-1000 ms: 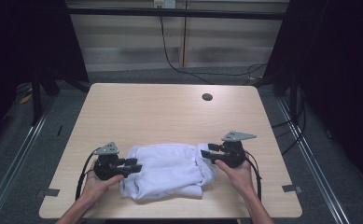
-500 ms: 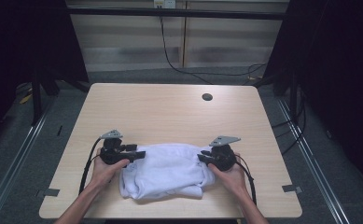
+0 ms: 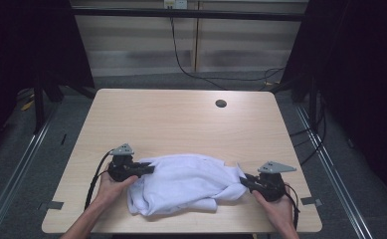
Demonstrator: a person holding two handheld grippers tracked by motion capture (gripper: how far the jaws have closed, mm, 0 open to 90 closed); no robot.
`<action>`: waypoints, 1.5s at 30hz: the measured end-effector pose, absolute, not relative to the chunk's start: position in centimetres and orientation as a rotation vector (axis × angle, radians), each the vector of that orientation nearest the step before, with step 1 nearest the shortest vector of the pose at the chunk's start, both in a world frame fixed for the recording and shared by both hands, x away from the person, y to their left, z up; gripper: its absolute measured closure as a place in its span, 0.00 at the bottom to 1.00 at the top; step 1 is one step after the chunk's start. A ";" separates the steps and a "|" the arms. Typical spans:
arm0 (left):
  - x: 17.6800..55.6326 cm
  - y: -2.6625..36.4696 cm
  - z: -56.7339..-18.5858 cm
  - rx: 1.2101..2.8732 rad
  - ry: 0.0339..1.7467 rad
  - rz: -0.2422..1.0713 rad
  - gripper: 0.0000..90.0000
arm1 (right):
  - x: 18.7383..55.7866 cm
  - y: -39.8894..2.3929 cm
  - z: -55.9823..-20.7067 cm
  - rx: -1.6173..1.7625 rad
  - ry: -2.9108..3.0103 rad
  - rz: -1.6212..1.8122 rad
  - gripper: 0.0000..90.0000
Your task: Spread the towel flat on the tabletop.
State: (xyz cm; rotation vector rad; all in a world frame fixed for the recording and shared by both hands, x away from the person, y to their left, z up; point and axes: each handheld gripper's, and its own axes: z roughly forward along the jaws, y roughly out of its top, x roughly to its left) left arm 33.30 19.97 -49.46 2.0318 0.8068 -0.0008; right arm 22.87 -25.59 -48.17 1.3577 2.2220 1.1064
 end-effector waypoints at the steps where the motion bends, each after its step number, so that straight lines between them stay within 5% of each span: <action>1: 33.2 20.1 -49.5 2.031 0.807 -0.002 0.84 | 22.5 -25.9 -48.3 1.381 2.221 1.080 0.82; 8: 33.7 20.4 -49.3 1.999 0.838 0.010 0.68 | 23.1 -27.4 -48.1 1.390 2.159 1.114 0.59; 15: 34.4 19.7 -49.5 1.976 0.855 0.007 0.57 | 27.5 -26.3 -49.3 1.387 2.213 1.111 0.56; 18: 34.4 19.3 -49.9 2.000 0.839 -0.009 0.64 | 28.3 -25.8 -50.0 1.400 2.235 1.090 0.64; 22: 34.5 19.4 -49.1 1.972 0.846 0.028 0.90 | 28.7 -25.1 -49.8 1.369 2.239 1.123 0.97; 38: 37.6 22.2 -39.0 1.716 0.824 0.200 0.95 | 32.9 -26.4 -38.9 1.254 1.922 1.402 0.98; 45: 34.5 24.2 -34.5 1.654 0.718 0.272 0.95 | 31.3 -25.5 -33.1 1.085 1.841 1.545 0.98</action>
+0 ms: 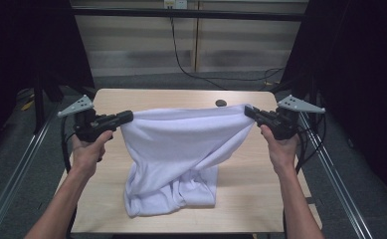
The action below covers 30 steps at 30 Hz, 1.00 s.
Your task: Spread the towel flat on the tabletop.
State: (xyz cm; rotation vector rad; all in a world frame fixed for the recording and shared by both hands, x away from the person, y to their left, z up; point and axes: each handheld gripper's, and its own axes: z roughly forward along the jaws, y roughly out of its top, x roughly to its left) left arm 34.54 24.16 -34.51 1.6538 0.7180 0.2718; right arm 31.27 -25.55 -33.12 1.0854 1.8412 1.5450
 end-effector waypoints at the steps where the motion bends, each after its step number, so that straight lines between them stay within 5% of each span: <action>1: 33.8 24.3 -34.7 1.660 0.707 0.267 0.95 | 30.6 -25.3 -32.9 1.066 1.856 1.542 0.98; 11: 26.7 26.1 -43.6 1.750 0.753 0.106 0.95 | 21.6 -23.9 -40.2 1.014 2.089 1.549 0.98; 22: 20.7 26.2 -46.5 1.896 0.678 -0.040 0.87 | 13.7 -23.8 -46.5 1.110 2.310 1.440 0.89; 25: 20.8 26.5 -45.9 1.865 0.665 -0.017 0.79 | 13.0 -24.2 -45.8 1.100 2.282 1.487 0.77; 30: 24.4 26.4 -45.0 1.832 0.706 0.023 0.69 | 15.8 -24.1 -44.5 1.086 2.228 1.501 0.71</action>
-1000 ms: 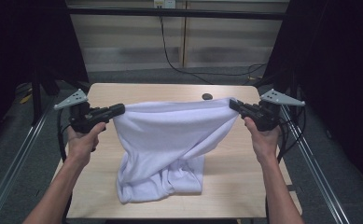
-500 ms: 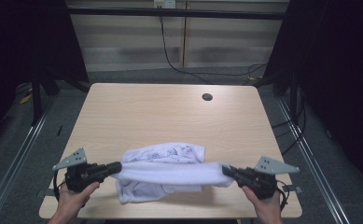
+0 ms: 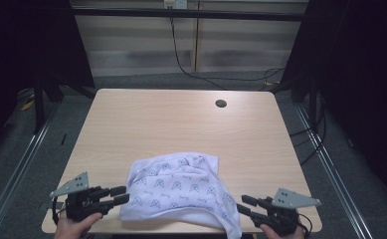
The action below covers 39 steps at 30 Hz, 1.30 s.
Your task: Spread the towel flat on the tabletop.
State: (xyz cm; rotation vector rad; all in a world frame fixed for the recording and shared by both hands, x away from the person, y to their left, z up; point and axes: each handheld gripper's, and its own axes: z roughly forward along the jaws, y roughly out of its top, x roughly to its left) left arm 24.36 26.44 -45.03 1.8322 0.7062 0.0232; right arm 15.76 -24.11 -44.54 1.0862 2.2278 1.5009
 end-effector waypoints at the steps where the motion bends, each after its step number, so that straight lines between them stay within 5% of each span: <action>1: 25.5 26.2 -45.2 1.835 0.728 0.023 0.69 | 16.9 -23.8 -44.5 1.082 2.239 1.509 0.70; 8: 31.8 24.0 -47.8 1.918 0.887 0.046 0.66 | 25.7 -20.3 -46.7 1.124 2.335 1.381 0.72; 16: 33.2 22.5 -50.1 2.010 0.884 0.013 0.58 | 31.4 -17.2 -50.3 1.229 2.394 1.210 0.63; 20: 33.5 22.0 -49.8 2.008 0.856 0.017 0.86 | 32.3 -17.2 -50.7 1.257 2.367 1.231 0.94; 26: 33.1 23.7 -47.0 1.866 0.844 0.037 0.90 | 31.9 -19.3 -46.9 1.248 2.211 1.311 0.98; 31: 29.7 25.0 -46.2 1.871 0.757 0.001 0.90 | 27.5 -23.0 -44.0 1.220 2.128 1.367 0.98; 39: 24.6 24.2 -47.6 1.990 0.666 -0.107 0.88 | 19.4 -24.7 -46.2 1.247 2.200 1.388 0.98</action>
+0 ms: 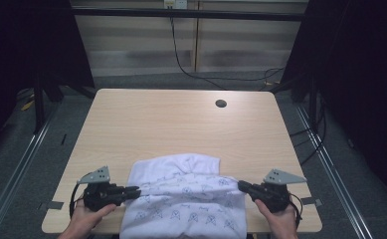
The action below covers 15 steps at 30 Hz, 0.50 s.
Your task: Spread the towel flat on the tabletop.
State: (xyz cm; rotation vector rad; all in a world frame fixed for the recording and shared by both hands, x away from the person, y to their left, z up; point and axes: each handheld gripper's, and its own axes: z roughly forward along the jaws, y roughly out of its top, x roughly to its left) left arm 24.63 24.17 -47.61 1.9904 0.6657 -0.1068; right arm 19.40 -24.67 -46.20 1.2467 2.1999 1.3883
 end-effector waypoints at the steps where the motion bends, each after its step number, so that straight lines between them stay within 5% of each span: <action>1: 24.3 24.3 -47.8 1.983 0.672 -0.124 0.87 | 18.9 -24.7 -46.5 1.259 2.220 1.397 0.98; 4: 23.9 24.8 -48.0 1.984 0.653 -0.149 0.81 | 17.5 -24.1 -47.4 1.251 2.297 1.338 0.96; 8: 25.9 25.8 -47.3 1.886 0.709 -0.099 0.64 | 16.9 -23.6 -47.9 1.232 2.358 1.329 0.82; 11: 28.2 26.3 -47.2 1.875 0.785 -0.034 0.65 | 17.7 -23.6 -46.9 1.205 2.321 1.387 0.69; 15: 30.7 25.3 -48.7 1.959 0.851 0.015 0.73 | 20.5 -23.2 -45.4 1.148 2.283 1.426 0.66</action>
